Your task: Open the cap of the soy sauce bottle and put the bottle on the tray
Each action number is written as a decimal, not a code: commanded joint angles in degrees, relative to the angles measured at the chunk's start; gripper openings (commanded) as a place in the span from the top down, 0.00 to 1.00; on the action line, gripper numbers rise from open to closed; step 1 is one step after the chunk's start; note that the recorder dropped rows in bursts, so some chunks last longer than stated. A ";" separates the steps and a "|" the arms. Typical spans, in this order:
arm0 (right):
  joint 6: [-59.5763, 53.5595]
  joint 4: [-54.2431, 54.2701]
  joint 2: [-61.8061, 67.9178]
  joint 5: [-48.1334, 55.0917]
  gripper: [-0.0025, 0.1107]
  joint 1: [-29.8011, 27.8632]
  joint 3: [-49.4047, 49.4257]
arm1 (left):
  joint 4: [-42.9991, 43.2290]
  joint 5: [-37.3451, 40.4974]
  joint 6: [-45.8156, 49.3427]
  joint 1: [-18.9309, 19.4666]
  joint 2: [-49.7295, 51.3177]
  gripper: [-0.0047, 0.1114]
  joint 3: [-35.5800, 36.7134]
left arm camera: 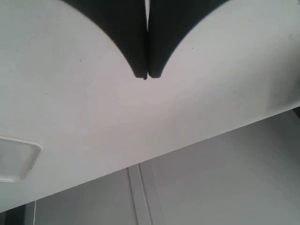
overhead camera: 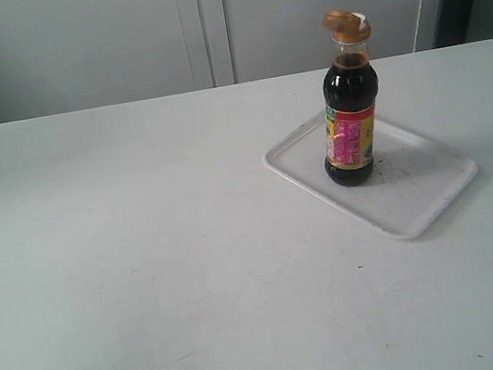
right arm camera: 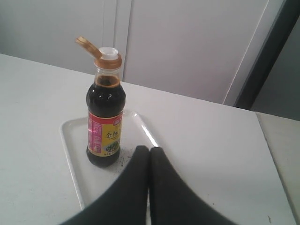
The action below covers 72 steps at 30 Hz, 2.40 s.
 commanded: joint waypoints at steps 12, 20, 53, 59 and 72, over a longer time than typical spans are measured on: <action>-0.40 0.30 -0.46 -0.72 0.98 0.07 0.34 | -4.52 0.63 0.40 12.82 -13.79 0.96 12.18; -0.40 0.30 -0.46 -0.72 0.98 0.07 0.34 | -7.46 0.63 0.40 17.41 -19.62 0.96 18.14; -0.40 0.30 -0.46 -0.61 0.98 0.07 0.34 | -9.34 0.31 -1.12 18.95 -19.62 0.96 24.29; -0.40 0.41 -0.46 -0.62 0.98 0.07 0.34 | -9.34 0.31 -1.12 18.95 -19.62 0.96 24.29; -0.40 0.41 -0.46 -0.62 0.98 0.07 0.34 | -9.34 0.31 -1.12 18.95 -19.62 0.96 24.29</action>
